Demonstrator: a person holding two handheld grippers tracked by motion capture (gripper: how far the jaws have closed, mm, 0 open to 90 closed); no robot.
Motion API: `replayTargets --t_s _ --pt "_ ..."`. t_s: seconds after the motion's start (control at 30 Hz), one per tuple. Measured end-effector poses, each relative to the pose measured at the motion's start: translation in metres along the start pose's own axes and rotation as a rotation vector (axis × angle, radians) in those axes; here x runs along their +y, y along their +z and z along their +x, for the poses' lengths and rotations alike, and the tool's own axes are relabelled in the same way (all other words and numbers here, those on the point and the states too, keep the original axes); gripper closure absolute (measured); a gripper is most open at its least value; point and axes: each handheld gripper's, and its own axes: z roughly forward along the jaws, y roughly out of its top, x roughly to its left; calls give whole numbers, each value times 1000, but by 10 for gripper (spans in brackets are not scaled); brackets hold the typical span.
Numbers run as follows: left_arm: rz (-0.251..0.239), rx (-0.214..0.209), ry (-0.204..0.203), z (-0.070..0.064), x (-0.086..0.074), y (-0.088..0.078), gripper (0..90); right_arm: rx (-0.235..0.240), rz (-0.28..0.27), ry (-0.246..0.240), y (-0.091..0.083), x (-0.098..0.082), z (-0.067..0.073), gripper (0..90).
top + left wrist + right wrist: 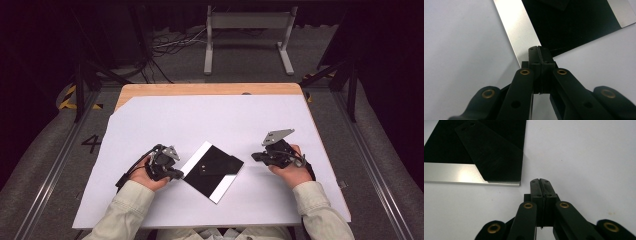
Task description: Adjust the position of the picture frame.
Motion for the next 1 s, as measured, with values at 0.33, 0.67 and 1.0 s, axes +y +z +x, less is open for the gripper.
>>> replayTargets --t_s 0.33,0.67,1.0 --pt "-63 103 -35 2 16 13 900 -23 -5 32 -9 -9 -3 900" --pt "-54 165 -45 0 35 22 900 -40 8 53 -12 -14 -4 900" --pt "-69 171 -58 1 40 25 900 -40 40 43 -9 -14 -1 900"
